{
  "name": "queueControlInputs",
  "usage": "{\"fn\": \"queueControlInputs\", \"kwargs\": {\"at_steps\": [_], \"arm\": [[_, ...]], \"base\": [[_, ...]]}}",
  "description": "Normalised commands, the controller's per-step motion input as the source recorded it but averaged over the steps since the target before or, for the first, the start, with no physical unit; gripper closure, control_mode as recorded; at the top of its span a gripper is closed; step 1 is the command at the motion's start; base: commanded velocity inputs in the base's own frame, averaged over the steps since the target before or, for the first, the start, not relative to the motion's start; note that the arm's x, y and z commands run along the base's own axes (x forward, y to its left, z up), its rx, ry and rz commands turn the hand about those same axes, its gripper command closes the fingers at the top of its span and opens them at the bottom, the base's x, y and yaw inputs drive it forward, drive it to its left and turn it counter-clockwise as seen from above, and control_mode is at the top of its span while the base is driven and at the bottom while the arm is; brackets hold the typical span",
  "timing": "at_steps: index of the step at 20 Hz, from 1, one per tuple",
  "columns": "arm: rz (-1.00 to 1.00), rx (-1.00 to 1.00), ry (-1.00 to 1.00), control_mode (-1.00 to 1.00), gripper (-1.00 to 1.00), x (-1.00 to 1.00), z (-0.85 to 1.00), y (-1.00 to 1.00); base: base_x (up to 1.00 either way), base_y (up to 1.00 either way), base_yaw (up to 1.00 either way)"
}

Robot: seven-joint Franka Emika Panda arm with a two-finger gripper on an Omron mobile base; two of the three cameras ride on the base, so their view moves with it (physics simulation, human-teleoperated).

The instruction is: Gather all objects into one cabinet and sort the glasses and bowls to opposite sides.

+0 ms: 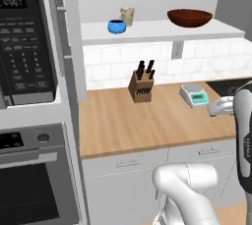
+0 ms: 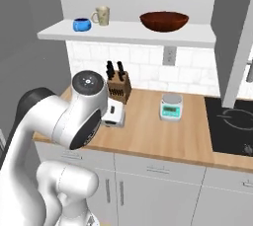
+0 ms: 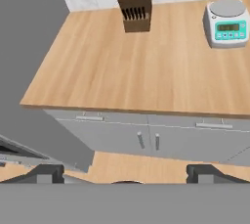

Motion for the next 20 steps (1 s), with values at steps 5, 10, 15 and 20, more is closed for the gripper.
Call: {"fn": "queueControlInputs", "kwargs": {"at_steps": [5, 10, 15, 20], "arm": [[0.00, 0.00, 0.00, 1.00, -1.00, 0.00, 0.00, 0.00], [0.00, 0.00, 0.00, 1.00, -1.00, 0.00, 0.00, 0.00], [0.00, 0.00, 0.00, 1.00, -1.00, 0.00, 0.00, 0.00], [0.00, 0.00, 0.00, 1.00, -1.00, 0.00, 0.00, 0.00]], "base": [[-1.00, -0.89, 0.07], [-0.97, -1.00, 0.06], [-0.26, -1.00, 0.00], [0.01, -1.00, 0.00]]}}
